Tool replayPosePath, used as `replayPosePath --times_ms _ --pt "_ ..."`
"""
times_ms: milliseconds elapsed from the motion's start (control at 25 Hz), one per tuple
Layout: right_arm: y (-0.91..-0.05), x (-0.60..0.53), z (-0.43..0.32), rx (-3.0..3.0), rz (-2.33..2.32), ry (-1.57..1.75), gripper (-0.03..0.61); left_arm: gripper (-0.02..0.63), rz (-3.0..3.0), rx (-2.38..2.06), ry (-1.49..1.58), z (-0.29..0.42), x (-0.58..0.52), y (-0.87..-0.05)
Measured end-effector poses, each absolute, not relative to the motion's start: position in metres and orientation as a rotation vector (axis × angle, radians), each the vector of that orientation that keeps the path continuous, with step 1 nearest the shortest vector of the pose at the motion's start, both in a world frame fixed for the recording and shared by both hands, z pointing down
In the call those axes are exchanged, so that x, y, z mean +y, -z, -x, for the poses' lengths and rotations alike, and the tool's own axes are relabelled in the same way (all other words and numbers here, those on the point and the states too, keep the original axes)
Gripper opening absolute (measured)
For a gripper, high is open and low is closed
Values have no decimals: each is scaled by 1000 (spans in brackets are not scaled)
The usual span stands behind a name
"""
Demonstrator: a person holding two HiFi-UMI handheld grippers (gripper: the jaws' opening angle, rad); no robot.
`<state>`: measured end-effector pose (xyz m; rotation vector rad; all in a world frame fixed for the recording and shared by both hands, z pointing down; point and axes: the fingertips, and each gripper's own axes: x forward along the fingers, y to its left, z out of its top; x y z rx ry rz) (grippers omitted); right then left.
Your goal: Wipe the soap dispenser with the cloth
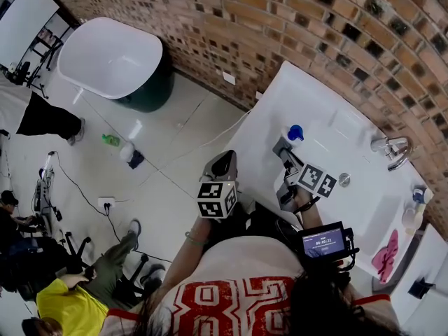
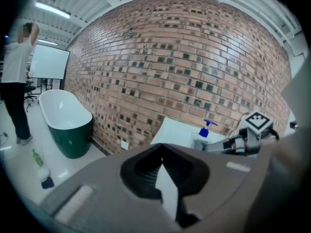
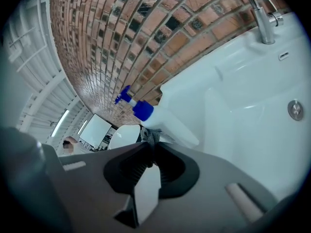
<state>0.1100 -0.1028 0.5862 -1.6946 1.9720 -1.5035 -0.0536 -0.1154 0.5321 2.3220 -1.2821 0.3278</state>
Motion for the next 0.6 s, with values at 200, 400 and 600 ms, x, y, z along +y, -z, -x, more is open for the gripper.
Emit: replayPosePath --times_ms 200,400,600 --pt "-619 -105 -110 1957 1709 1591 46 3 -2298 -1317 -333 64 -116 -534" --pt "-641 -108 -108 1960 1732 1646 46 3 -2282 -1348 -331 75 -118 -533" --pt "-651 -105 -108 1952 1745 1674 46 3 -2277 -1353 -335 79 -117 -533"
